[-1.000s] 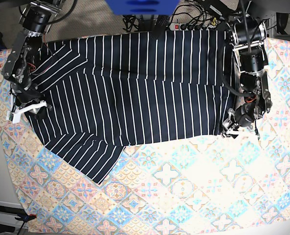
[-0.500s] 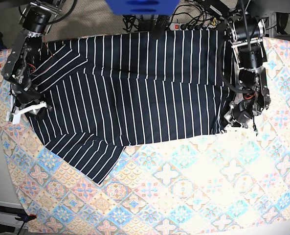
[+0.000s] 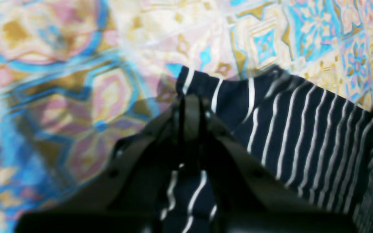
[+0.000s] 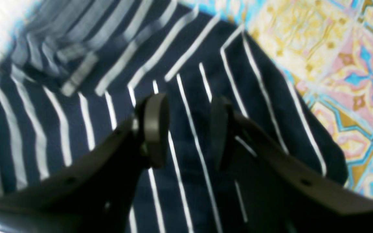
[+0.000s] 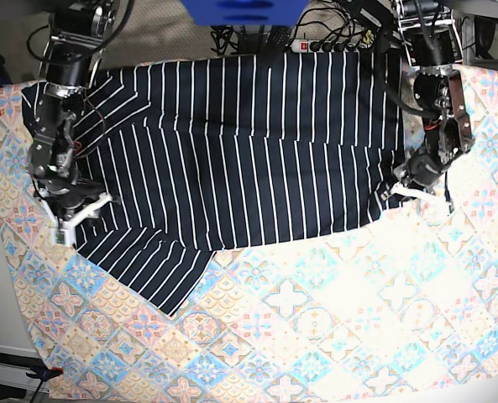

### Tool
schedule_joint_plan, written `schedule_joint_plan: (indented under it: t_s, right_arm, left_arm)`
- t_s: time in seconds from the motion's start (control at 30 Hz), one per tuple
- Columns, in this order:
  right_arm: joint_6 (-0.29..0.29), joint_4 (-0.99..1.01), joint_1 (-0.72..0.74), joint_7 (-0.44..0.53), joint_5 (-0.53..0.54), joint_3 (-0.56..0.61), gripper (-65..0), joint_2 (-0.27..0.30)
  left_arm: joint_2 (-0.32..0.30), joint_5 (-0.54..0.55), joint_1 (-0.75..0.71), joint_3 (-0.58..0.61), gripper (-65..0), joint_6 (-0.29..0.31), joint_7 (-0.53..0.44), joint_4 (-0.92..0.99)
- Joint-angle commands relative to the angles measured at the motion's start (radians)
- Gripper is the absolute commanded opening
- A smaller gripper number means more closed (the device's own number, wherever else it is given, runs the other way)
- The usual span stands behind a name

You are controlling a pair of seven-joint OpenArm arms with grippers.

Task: Fold the T-shirt properly
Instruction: 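Lift the grasped edge with both grippers and fold it over the first fold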

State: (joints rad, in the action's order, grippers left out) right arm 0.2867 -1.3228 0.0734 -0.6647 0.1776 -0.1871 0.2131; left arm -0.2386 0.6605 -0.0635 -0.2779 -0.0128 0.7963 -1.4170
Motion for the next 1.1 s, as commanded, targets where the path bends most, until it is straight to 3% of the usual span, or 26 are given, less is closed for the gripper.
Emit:
schedule_joint_plan:
  t_s: [0.0,0.2,0.53,0.87,1.07]
  right_arm:
    - [0.009,-0.002,0.045,0.058,-0.005,0.022,-44.0,0.010]
    - [0.009,0.179,0.134,0.161,-0.026,0.074,-43.2,0.044]
    - [0.009,0.426,0.293,0.299,-0.026,0.108,-21.8,0.099]
    - [0.009,0.664,0.421,0.415,-0.026,0.110,-21.3,0.138]
    - [0.009,0.843,0.469,0.543,-0.026,0.235,-21.3,0.148]
  left_arm:
    - [-0.012,0.015,0.004,-0.001,-65.0,0.012,-0.016,-0.043]
    - [-0.012,0.015,-0.080,-0.002,-65.0,0.012,-0.019,-0.166]
    - [-0.009,0.015,-0.160,-0.028,-65.0,0.012,-0.018,-0.233]
    - [-0.008,0.015,-0.181,-0.083,-65.0,0.014,-0.015,-0.244]
    - [-0.008,0.017,-0.203,-0.083,-65.0,0.015,-0.019,-0.244]
